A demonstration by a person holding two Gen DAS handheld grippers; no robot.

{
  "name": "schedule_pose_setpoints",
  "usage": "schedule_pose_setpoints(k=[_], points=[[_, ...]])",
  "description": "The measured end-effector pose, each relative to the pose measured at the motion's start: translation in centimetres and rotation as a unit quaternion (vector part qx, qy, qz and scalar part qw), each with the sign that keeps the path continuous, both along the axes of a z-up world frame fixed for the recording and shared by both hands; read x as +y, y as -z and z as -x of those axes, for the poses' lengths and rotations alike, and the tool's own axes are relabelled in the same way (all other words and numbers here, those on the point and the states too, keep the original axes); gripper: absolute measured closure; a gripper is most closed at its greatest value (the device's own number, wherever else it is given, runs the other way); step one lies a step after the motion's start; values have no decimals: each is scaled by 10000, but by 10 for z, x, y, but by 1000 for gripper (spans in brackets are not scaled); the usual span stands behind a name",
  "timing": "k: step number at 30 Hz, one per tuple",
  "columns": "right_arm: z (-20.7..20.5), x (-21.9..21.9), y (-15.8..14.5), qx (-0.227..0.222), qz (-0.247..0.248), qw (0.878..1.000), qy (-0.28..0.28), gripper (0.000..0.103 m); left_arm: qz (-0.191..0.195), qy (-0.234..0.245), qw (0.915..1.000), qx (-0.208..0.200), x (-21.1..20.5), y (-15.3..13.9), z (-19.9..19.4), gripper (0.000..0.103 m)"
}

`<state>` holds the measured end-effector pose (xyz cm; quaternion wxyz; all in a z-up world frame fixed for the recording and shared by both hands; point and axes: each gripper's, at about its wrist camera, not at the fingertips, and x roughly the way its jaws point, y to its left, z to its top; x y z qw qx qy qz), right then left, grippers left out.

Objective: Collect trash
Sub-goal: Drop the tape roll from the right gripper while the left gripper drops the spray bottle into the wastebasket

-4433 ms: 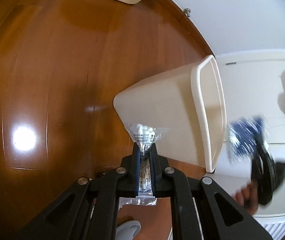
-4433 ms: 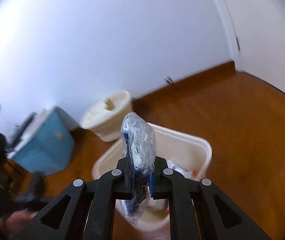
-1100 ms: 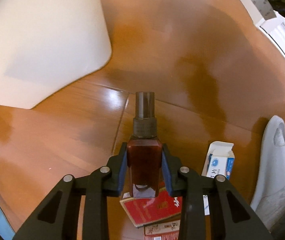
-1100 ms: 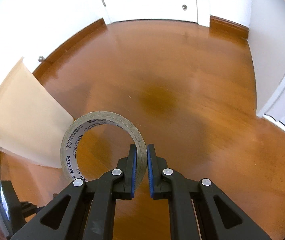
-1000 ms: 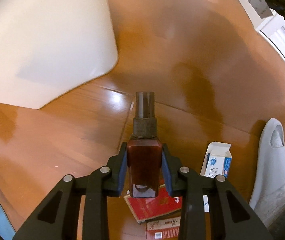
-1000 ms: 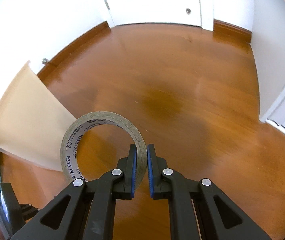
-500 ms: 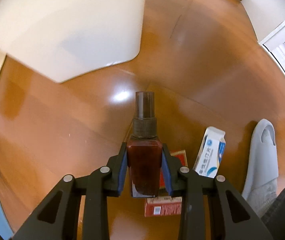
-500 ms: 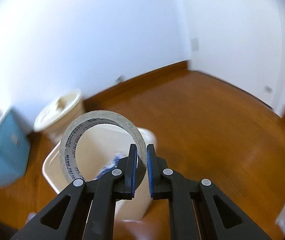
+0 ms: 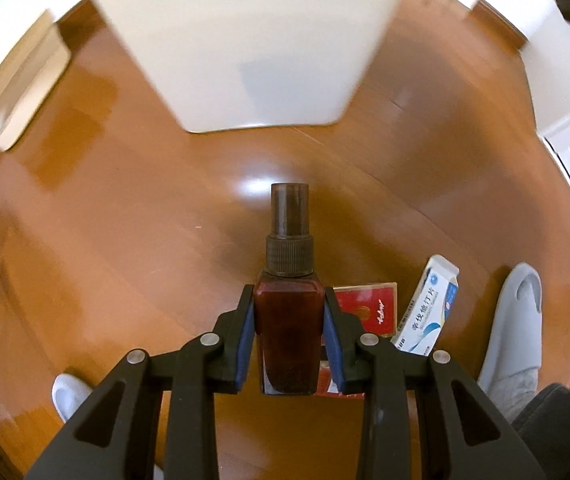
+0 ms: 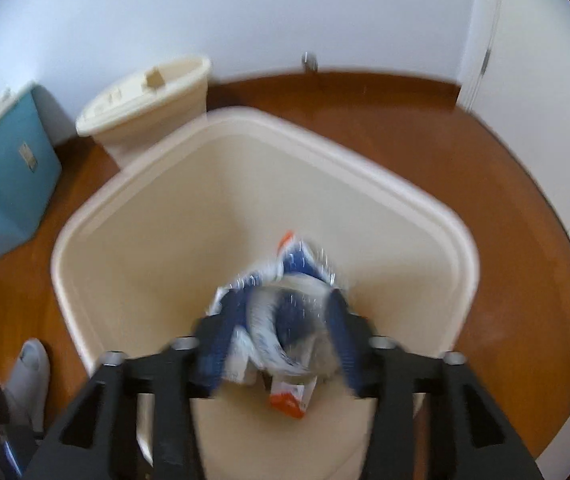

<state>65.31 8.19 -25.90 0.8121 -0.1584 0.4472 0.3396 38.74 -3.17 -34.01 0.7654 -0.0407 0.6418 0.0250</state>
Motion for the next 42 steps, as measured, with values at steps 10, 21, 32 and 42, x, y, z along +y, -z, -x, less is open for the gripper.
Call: schedule_pose_setpoints(k=[10,21,32,42], points=[[44,-158,-40,-575,-1765,9565,2249,32,6,141,9953,-956,-6,-90,-22,73],[108,-250,114,1233,-823,9176,3688,32,-183,777,9789,-1879,-8,-171,-168,73],[131,-232,158,1849,-605,9284,3166,32,224,-380,9990,-103,46,-57,-251,73],[150,-216,185,2325,-82,9297,2854,32,474,-287,9902,-1285,34,-123,-160,67]])
